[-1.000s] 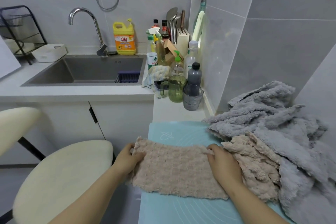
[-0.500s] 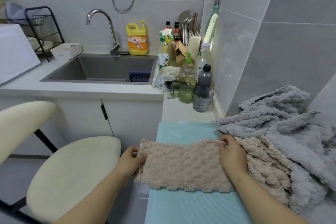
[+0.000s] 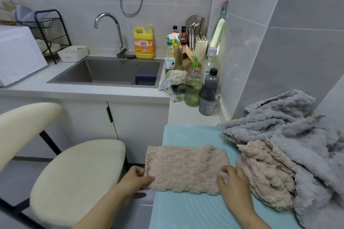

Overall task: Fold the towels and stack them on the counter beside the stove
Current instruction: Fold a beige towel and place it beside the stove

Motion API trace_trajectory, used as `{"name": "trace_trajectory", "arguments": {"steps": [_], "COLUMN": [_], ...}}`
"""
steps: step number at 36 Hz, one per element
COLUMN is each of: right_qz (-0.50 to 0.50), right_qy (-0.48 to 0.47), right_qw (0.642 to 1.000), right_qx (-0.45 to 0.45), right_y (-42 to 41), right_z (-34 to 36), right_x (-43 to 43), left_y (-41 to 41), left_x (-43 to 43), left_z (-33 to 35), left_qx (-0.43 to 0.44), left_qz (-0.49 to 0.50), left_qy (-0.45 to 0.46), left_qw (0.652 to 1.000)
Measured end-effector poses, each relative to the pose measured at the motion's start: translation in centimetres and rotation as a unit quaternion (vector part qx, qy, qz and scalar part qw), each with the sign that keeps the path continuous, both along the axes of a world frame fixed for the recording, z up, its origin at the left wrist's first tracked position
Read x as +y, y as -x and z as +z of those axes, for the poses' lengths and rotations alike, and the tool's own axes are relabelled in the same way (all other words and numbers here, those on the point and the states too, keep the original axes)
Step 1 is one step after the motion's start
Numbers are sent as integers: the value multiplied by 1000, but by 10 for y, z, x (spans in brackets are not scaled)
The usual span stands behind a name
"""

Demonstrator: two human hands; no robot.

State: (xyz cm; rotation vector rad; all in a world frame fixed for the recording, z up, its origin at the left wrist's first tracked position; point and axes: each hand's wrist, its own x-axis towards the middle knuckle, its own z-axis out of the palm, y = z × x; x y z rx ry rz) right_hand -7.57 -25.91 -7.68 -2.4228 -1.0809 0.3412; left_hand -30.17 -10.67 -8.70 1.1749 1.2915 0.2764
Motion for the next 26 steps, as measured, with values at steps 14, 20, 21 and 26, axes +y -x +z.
{"name": "trace_trajectory", "arguments": {"steps": [14, 20, 21, 26], "right_qz": [26, 58, 60, 61], "right_qy": [-8, 18, 18, 20], "right_qw": [1000, 997, 996, 994], "right_qx": [10, 55, 70, 93], "right_y": [-10, -18, -20, -21], "right_z": [-13, -6, -4, -2], "right_x": [-1, 4, 4, 6], "left_y": [-1, -6, -7, -4], "left_x": [-16, -11, -10, -8], "left_z": [3, 1, 1, -5], "left_qx": [-49, -27, -23, -21], "left_qz": [50, 101, 102, 103], "left_qy": [24, -57, -69, -97], "left_qw": [997, 993, 992, 990]}}
